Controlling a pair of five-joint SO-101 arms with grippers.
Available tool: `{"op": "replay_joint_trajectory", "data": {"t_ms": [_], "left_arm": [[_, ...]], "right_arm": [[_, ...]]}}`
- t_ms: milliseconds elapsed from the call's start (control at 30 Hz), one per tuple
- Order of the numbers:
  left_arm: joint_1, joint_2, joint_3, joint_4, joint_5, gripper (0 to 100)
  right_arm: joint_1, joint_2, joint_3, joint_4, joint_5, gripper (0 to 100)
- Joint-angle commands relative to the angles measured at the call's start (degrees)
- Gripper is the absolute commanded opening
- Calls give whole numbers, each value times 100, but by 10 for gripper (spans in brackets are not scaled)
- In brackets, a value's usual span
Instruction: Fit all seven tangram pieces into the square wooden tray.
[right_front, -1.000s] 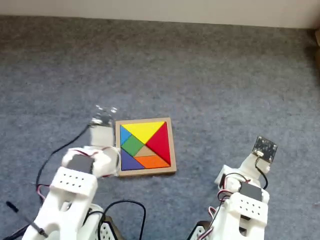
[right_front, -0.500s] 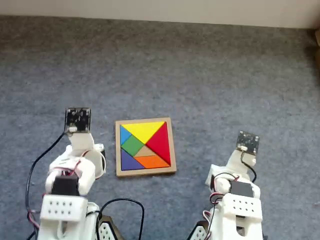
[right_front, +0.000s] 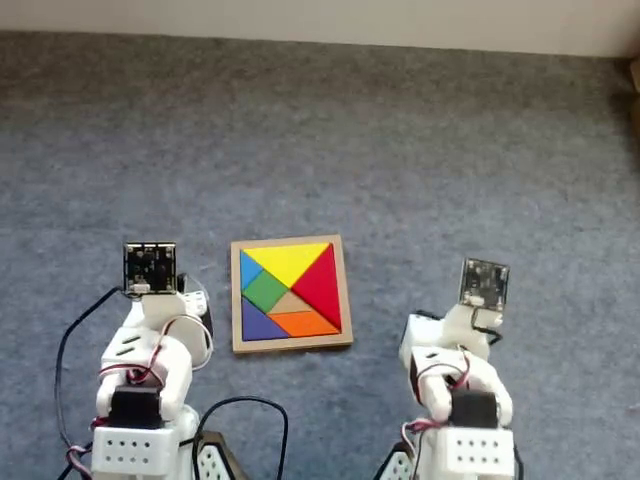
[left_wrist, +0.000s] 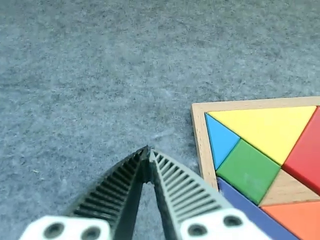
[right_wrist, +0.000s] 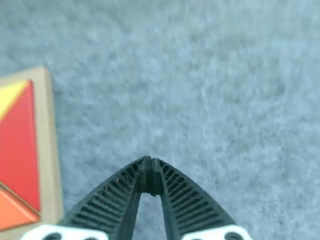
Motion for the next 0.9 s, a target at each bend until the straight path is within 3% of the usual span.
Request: {"op": "replay_joint_trajectory", "data": {"t_ms": [0,233,333,867], "left_arm": [[-48,-198,-40,378,-62,6],[-57,-198,286,633,-26,6],[-57,-189,295,712,-26,6],[-48,-198,295,2207,-53,6]], "right_arm": [[-48,-505,655,215,53,5],[-4,-40,813,286,53,5],[-4,-48,813,778,53,5],[-13,-321,813,1156,53,5]]}}
